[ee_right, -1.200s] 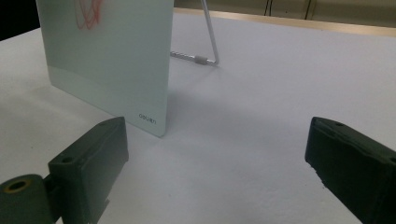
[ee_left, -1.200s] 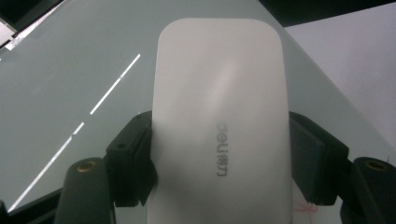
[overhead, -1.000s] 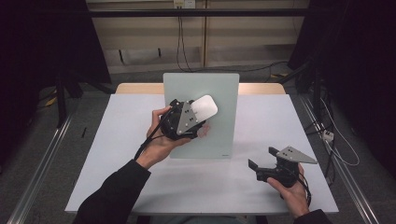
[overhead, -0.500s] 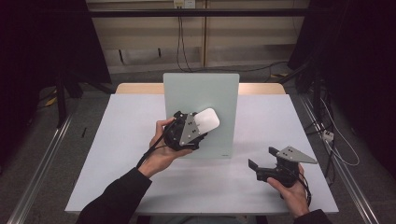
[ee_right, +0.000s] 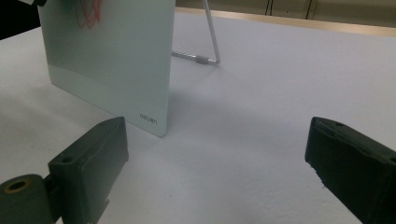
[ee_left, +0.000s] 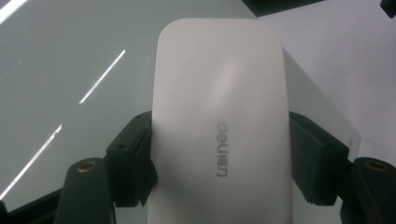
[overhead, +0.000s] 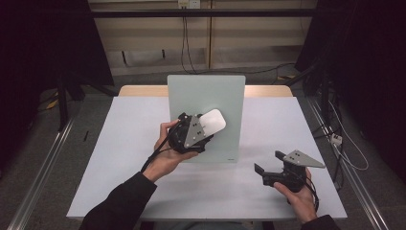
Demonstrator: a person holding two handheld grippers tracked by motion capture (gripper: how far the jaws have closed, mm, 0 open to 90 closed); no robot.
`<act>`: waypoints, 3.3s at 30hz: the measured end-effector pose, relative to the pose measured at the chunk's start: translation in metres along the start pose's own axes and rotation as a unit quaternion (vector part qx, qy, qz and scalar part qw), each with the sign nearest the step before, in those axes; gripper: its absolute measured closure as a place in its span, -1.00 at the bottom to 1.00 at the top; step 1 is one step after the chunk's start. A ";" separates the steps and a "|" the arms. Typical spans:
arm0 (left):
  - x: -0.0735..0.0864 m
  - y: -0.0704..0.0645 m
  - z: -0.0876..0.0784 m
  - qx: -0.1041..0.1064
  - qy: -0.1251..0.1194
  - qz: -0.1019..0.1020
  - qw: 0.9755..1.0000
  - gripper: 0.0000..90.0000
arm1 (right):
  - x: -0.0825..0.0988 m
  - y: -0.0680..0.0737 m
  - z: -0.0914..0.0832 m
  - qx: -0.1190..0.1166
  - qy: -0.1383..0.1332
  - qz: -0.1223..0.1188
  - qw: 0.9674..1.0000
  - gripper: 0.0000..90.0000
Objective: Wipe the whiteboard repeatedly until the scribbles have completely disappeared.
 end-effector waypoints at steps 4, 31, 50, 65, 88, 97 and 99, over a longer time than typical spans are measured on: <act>-0.013 0.012 0.001 -0.011 -0.012 -0.005 1.000 -0.31 | 0.000 0.000 0.000 0.000 0.000 0.001 1.000 -0.87; 0.007 -0.035 0.018 0.051 0.027 0.035 0.998 -0.31 | 0.000 0.001 0.000 -0.001 0.000 0.000 1.000 -0.87; -0.006 0.015 -0.004 0.004 0.000 0.006 1.000 -0.31 | 0.000 0.000 0.000 -0.002 0.001 0.001 1.000 -0.87; 0.027 -0.026 -0.002 0.054 0.038 0.028 0.997 -0.31 | 0.000 0.000 0.000 -0.002 0.001 0.001 1.000 -0.87; 0.008 0.005 -0.008 0.027 0.018 0.017 0.999 -0.31 | 0.000 0.000 0.000 -0.001 0.001 0.000 1.000 -0.87; 0.025 -0.030 0.003 0.058 0.037 0.030 0.997 -0.31 | 0.000 0.001 0.000 -0.001 0.000 0.000 1.000 -0.87; 0.028 -0.037 0.005 0.066 0.043 0.033 0.996 -0.31 | 0.000 0.000 0.000 -0.001 0.001 0.001 1.000 -0.87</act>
Point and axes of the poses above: each handheld gripper's, and its own axes: z roughly forward along the jaws, x roughly out of its underside, y roughly to its left, the point moved 8 cm from there along z, roughly forward along the jaws, and after that the axes turned 6 degrees about -y, right-handed, at the moved point
